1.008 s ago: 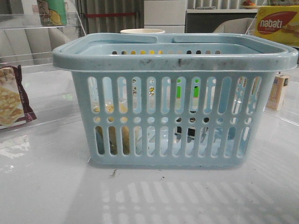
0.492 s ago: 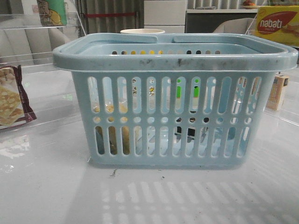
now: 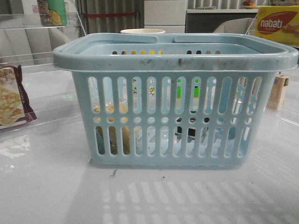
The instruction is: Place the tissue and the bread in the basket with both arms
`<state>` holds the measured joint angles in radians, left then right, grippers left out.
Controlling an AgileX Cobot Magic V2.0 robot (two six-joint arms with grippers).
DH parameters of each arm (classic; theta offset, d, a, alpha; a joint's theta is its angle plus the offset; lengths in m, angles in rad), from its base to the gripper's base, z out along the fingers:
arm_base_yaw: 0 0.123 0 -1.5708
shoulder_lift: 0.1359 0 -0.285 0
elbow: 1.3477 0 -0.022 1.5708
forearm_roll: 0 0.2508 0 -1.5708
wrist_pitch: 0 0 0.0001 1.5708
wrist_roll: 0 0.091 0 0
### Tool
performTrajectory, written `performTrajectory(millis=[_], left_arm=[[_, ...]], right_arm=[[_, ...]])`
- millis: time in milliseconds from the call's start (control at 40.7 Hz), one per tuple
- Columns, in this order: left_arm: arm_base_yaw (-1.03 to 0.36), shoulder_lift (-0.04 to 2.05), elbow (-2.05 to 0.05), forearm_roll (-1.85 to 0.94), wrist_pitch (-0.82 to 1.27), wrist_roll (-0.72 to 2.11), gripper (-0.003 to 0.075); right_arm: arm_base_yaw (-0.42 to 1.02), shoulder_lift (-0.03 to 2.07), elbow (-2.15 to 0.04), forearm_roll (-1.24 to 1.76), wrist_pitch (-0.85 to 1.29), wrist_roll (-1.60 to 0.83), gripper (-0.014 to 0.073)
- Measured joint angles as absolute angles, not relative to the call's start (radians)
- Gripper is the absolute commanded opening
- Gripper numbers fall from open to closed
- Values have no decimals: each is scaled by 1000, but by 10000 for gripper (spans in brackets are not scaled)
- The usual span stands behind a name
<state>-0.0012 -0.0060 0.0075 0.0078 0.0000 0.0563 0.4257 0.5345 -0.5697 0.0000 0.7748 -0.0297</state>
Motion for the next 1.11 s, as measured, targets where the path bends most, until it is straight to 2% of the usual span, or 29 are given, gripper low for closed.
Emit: performTrajectory(millis=[246,664,909,1106], left_arm=[[-1,-6,7,8,0,56,91],[-1,-6,7,8,0,56,91],[-1,-6,7,8,0,56,91],[-1,-6,7,8,0,56,91]], right_arm=[[310,388,-465,0,721,-30,69],[3,6,-122,8,324,-30,69],[-33,-10,17,26,147,-28,69],[-60,-10,29,54,42,-28,69]])
